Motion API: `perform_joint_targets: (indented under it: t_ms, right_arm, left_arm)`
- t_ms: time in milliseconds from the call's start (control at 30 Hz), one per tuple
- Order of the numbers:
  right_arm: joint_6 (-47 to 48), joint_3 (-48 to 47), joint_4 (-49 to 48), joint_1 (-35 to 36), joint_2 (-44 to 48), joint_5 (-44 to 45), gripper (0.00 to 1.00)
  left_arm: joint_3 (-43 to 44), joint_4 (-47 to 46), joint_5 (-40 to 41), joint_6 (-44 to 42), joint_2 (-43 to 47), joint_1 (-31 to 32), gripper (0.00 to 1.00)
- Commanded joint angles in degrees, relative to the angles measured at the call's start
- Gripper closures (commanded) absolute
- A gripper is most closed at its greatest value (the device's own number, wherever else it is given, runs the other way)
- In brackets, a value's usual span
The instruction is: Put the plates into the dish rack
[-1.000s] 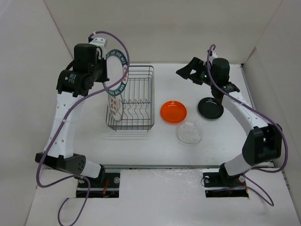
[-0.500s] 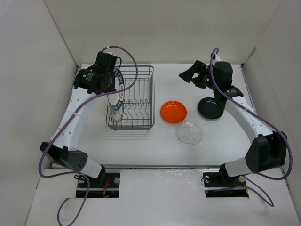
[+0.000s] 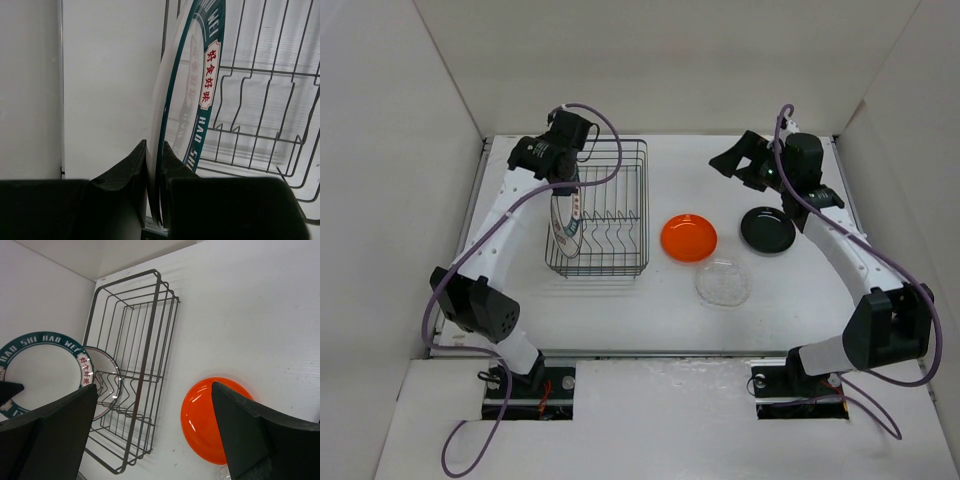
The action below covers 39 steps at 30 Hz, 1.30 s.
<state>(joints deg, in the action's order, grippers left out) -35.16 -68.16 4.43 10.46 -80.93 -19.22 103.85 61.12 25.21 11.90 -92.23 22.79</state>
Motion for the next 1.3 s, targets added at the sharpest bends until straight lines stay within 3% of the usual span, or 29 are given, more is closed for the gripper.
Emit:
perform_joint_targets:
  t_ms: [0, 800, 1067, 1267]
  right_arm:
    - [1.14, 0.05, -1.7, -1.84, 1.56, -2.13, 0.0]
    - [2.73, 0.05, -1.7, -5.27, 0.51, -5.56, 0.0]
    - [11.41, -3.38, 6.55, -5.8, -6.96, -5.56, 0.0]
    - [22.04, -4.88, 12.71, -5.8, -12.32, -8.45, 0.0]
  left_arm:
    - [1.97, -1.45, 3.88, 1.72, -0.06, 0.15, 1.0]
    - [-4.01, -1.45, 0.63, 1.11, -4.81, 1.21, 0.99]
    - [-2.87, -1.45, -1.31, 0.06, -5.33, 1.21, 0.78]
    - [-0.94, -1.45, -4.63, -1.0, -5.33, 1.21, 0.74]
